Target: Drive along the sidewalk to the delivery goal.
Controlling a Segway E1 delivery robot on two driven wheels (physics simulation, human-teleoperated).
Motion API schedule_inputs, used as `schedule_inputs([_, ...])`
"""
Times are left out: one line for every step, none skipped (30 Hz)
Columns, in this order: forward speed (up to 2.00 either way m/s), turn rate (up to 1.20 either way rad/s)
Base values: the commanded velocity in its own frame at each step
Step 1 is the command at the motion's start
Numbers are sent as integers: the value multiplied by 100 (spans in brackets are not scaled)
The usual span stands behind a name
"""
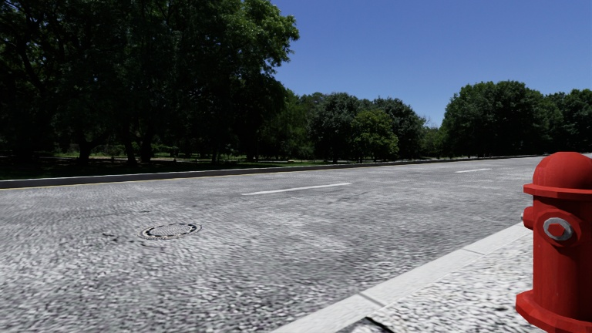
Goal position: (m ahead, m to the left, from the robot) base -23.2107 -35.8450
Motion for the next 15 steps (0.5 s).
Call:
schedule_inputs([0, 0])
schedule_inputs([0, 0])
schedule_inputs([0, 0])
schedule_inputs([0, 0])
schedule_inputs([0, 0])
schedule_inputs([0, 0])
schedule_inputs([0, 0])
schedule_inputs([0, 0])
schedule_inputs([0, 0])
schedule_inputs([0, 0])
schedule_inputs([0, 0])
schedule_inputs([0, 0])
schedule_inputs([0, 0])
schedule_inputs([0, 0])
schedule_inputs([0, 0])
